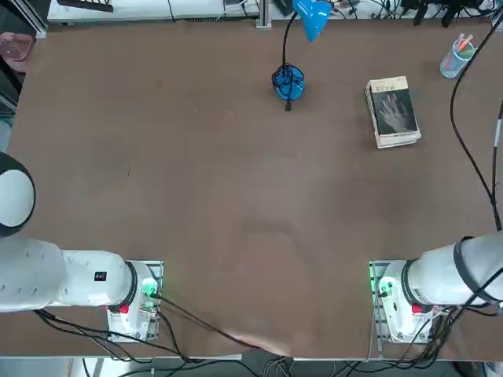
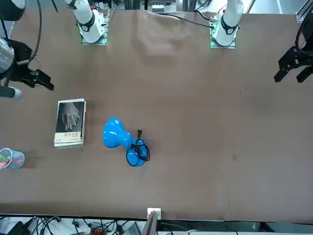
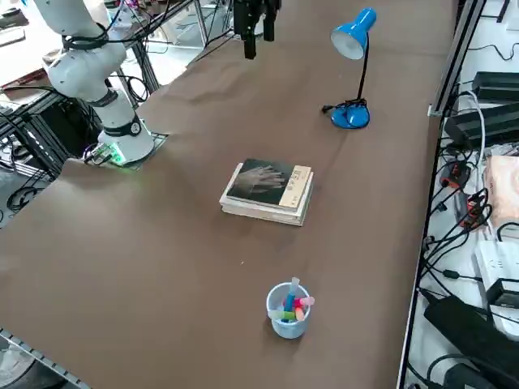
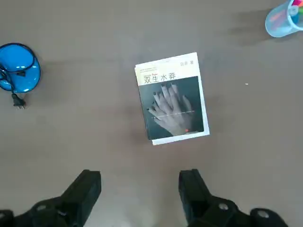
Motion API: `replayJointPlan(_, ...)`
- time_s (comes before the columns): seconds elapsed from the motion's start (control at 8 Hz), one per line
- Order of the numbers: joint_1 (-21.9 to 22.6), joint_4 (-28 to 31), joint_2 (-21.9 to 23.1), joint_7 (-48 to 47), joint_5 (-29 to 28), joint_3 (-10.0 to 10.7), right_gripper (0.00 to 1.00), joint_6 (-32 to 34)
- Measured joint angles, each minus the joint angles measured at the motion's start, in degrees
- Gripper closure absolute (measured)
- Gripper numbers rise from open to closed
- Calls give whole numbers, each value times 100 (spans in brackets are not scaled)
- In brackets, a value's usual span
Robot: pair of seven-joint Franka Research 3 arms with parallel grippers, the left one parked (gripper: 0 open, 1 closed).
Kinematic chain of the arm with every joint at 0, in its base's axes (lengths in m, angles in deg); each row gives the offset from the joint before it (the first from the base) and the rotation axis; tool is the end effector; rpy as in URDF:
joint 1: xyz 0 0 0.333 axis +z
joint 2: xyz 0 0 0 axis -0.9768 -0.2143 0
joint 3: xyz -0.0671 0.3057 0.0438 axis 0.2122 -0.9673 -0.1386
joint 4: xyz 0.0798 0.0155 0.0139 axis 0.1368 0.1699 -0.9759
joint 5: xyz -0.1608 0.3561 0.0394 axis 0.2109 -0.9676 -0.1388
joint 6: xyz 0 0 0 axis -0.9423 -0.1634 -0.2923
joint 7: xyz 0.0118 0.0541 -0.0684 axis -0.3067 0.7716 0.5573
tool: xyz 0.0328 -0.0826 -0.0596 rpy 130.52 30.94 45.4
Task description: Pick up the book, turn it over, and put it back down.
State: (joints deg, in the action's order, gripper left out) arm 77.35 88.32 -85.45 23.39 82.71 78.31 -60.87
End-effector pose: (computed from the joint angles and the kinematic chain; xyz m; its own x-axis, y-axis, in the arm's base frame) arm 0.5683 0.0154 0.6015 0.9923 -0.1065 -0.0630 -0.1062 -0.9943 0.0083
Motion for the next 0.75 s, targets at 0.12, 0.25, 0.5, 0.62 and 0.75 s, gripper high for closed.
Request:
replayJointPlan(0.12,-82,15,84,103,-60,0,0,28)
replayJointPlan(0.25,-108,49,145,124,-89,-1,0,47)
replayJointPlan(0.5,-107,262,294,124,-99,-21,0,-14)
replayJointPlan(0.62,-107,369,406,144,-99,-22,0,-55)
replayJointPlan(0.75,-114,420,500,203,-98,-22,0,-55)
